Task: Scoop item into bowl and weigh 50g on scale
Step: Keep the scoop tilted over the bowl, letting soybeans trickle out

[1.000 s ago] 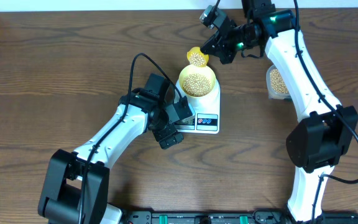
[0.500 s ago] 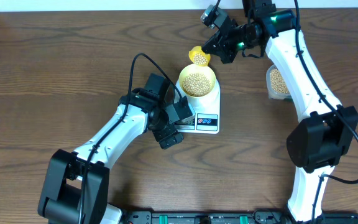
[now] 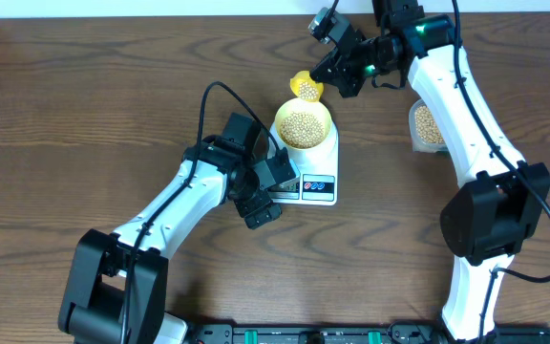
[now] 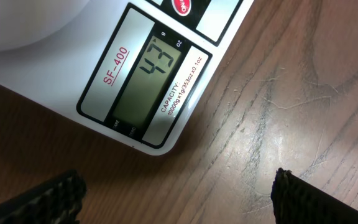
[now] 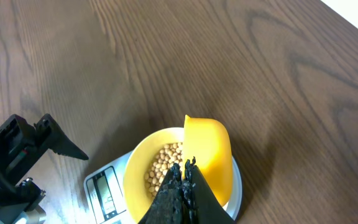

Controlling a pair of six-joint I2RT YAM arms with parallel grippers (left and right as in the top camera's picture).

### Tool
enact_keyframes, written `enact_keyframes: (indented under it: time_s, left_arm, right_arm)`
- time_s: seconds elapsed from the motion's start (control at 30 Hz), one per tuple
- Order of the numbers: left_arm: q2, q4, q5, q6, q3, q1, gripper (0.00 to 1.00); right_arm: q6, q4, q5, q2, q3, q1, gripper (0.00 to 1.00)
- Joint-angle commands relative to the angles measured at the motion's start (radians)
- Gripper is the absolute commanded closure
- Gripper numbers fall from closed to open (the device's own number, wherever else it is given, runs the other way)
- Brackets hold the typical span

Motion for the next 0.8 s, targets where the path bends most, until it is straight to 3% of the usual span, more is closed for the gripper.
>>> enact_keyframes:
  time_s: [0.0,0.77]
  left_arm:
    - [0.007,-0.002,-0.007,0.017,-0.007,-0.002,0.02]
    - [0.007,-0.003,-0.007,0.017,-0.007,-0.002,0.02]
  right_arm:
    - [-0.017,0.000,-0.005,-0.018,0.016,-0.002,0.99]
    - [-0.013,0.011,0.024,-0.018,0.016,-0.001,0.99]
